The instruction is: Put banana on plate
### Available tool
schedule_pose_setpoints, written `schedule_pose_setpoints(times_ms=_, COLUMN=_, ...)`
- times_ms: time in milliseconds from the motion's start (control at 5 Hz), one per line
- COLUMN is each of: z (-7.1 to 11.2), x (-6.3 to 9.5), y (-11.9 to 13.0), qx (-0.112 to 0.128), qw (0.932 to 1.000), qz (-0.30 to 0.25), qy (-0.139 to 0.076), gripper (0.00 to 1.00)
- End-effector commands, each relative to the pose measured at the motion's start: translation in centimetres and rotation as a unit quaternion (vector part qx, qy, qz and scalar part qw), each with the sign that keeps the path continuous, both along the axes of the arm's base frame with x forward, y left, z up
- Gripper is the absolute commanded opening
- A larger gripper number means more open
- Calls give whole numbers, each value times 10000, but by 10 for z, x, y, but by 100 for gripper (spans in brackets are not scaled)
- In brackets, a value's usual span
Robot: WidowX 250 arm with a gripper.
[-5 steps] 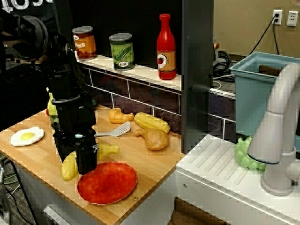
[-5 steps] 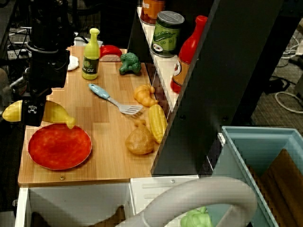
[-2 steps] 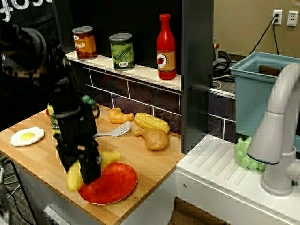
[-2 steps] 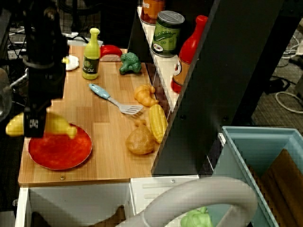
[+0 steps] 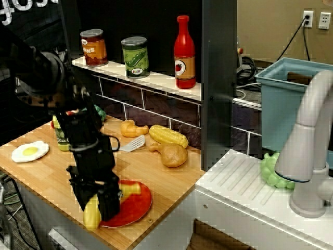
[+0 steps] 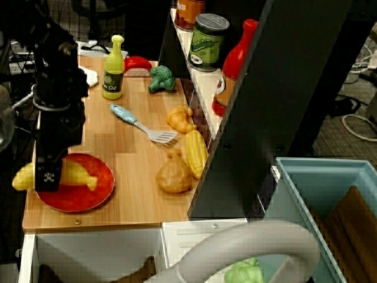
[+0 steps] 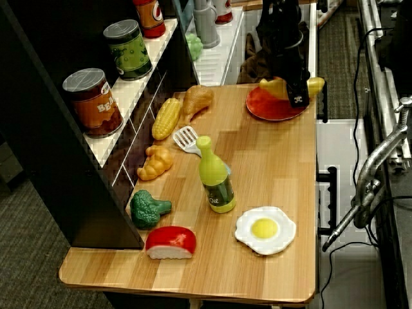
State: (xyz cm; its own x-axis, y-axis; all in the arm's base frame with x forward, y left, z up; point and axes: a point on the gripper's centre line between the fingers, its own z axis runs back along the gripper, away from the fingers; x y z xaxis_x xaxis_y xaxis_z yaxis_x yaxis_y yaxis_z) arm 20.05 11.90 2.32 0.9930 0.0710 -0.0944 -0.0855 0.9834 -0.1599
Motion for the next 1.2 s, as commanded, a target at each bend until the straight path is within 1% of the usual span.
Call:
schedule_pose_setpoints(times_ms=0, z=-1, x=7, y=5, qx=198, qw=9998, qz=47, qy=50, gripper=10)
schedule_pose_setpoints(times_ms=200, z=-1, x=7, y=5, qx=198, qw=9998, qz=47, qy=50, gripper=100)
schedule_pose_setpoints(times_ms=1000, z=-1, x=7, y=5, qx=198, qw=9998, qz=47, qy=50, gripper=100)
